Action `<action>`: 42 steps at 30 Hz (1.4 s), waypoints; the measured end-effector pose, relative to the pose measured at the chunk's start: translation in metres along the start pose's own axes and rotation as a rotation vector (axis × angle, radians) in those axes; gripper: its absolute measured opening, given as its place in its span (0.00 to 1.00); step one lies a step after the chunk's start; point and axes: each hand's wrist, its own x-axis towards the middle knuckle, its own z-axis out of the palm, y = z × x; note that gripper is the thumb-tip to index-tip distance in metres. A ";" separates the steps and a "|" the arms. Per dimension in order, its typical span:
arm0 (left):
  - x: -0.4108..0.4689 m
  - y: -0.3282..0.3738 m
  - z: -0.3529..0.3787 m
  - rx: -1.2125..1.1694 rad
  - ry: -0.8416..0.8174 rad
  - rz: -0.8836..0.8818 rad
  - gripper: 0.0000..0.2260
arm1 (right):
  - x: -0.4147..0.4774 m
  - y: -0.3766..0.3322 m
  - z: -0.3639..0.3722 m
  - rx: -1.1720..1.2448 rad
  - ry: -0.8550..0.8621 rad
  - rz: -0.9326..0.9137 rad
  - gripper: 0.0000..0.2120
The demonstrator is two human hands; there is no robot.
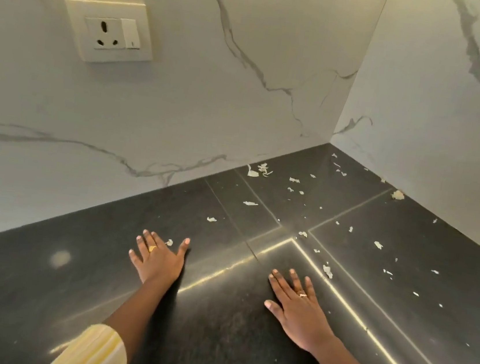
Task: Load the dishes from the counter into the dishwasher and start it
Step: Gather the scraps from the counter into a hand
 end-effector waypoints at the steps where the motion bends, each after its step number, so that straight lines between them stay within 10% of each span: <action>1: 0.008 0.015 0.001 0.003 -0.017 0.026 0.43 | 0.003 0.006 -0.003 -0.009 0.003 0.002 0.40; 15: -0.021 0.203 0.064 0.132 -0.281 0.801 0.32 | 0.039 0.102 -0.017 -0.015 -0.028 0.133 0.26; 20: -0.013 0.171 0.055 0.086 -0.205 0.550 0.37 | 0.046 0.142 -0.024 0.003 0.045 0.307 0.26; 29: 0.029 0.133 0.032 0.139 -0.141 0.186 0.49 | -0.037 0.234 -0.013 0.672 0.419 1.418 0.38; 37: -0.017 0.226 0.078 0.215 -0.170 0.539 0.41 | 0.067 0.164 -0.025 0.499 0.240 0.922 0.32; 42: -0.054 0.263 0.096 0.247 -0.235 0.751 0.35 | 0.071 0.170 -0.042 0.954 0.352 0.551 0.25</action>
